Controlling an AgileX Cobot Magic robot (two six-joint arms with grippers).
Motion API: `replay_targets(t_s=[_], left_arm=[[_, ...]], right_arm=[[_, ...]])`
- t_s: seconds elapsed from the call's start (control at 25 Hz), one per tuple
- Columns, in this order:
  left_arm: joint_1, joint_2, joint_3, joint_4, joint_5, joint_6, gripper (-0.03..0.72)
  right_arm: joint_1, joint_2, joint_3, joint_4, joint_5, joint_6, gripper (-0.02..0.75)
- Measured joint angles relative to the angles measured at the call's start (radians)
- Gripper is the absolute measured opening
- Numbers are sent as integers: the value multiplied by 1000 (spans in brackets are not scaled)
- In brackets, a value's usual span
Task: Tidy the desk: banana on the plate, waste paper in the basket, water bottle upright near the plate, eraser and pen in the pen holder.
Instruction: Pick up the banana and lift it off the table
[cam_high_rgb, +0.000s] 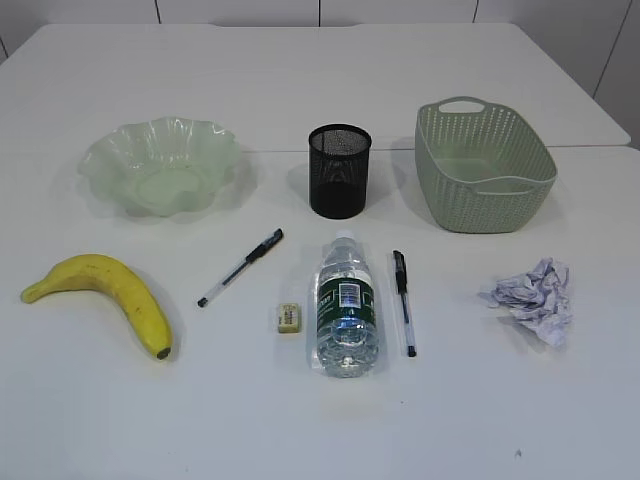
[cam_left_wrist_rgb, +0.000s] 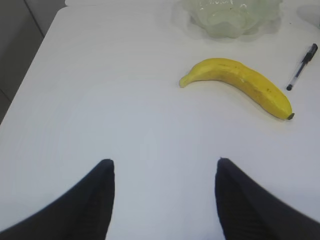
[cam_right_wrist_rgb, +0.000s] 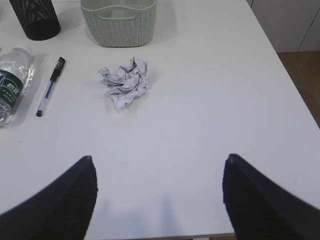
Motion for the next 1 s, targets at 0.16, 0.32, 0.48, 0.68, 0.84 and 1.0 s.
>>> replay_targets(t_s=[0.16, 0.32, 0.48, 0.68, 0.84, 1.0], left_arm=[[0, 0, 0, 0, 0, 0, 447], [0, 0, 0, 0, 0, 0, 445], [0, 0, 0, 2, 0, 0, 443], [0, 0, 0, 4, 0, 0, 443], [0, 0, -19, 4, -62, 0, 443], [0, 46, -70, 2, -129, -18, 443]], right_arm=[[0, 0, 0, 0, 0, 0, 585], [0, 0, 0, 0, 0, 0, 586], [0, 0, -2, 0, -7, 0, 586], [0, 0, -12, 34, -84, 46, 585], [0, 71, -20, 48, -175, 48, 585], [0, 220, -57, 53, -319, 44, 586]])
